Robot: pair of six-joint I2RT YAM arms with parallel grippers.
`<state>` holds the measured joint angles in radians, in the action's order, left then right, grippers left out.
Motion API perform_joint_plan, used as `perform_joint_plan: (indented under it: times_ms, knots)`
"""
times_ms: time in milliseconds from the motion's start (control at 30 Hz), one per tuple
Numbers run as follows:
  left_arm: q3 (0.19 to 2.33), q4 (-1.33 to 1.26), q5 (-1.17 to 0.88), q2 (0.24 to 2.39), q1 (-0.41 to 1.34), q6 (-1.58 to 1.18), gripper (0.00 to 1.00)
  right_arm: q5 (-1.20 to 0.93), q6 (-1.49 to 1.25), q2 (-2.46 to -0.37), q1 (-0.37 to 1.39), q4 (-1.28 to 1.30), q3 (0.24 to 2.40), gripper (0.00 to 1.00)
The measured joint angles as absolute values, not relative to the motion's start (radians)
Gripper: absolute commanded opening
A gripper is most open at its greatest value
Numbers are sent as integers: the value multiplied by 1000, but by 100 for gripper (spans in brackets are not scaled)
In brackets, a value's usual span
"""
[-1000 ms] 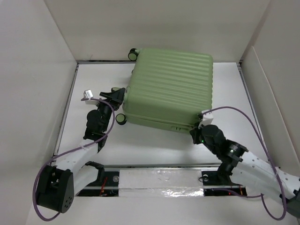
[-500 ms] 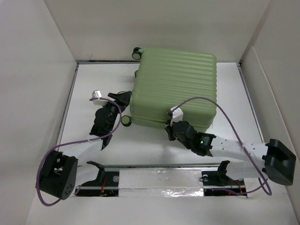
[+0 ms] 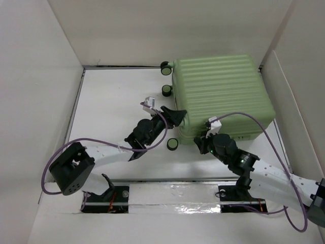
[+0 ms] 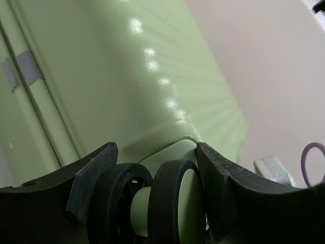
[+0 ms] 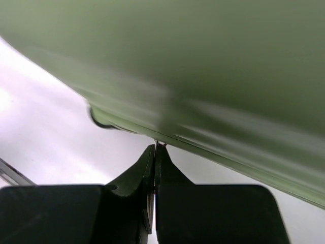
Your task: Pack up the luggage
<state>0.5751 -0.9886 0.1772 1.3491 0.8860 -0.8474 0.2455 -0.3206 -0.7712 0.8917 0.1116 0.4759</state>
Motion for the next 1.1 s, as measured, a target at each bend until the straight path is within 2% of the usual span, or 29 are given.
perform_joint_plan:
  times_ms: [133, 300, 333, 533, 567, 633, 667, 767, 900, 1000, 1100]
  knots:
    - [653, -931, 178, 1394, 896, -817, 0, 307, -369, -778, 927, -88, 376, 0]
    - [703, -836, 113, 1383, 870, -799, 0, 345, -373, -754, 953, -87, 374, 0]
    - [715, -817, 97, 1383, 865, -796, 3, 351, -373, -760, 953, -98, 373, 0]
    - [804, -693, 79, 1400, 833, -765, 7, 394, -358, -966, 953, -290, 391, 0]
    - [826, -659, 85, 1404, 831, -759, 16, 402, -355, -994, 953, -328, 396, 0]
    - [866, -603, 81, 1407, 821, -748, 25, 416, -350, -1037, 952, -400, 398, 0]
    - [884, -574, 76, 1409, 817, -746, 38, 421, -346, -1048, 952, -423, 398, 0]
    - [934, -502, 70, 1410, 814, -733, 65, 429, -331, -1051, 952, -457, 398, 0]
    - [952, -430, 52, 1391, 800, -686, 79, 381, -335, -982, 954, -420, 366, 0]
    - [921, -423, -3, 1343, 750, -690, 82, 339, -353, -822, 956, -344, 317, 0]
    - [903, -443, -35, 1316, 611, -709, 83, 265, -387, -627, 978, -214, 247, 0]
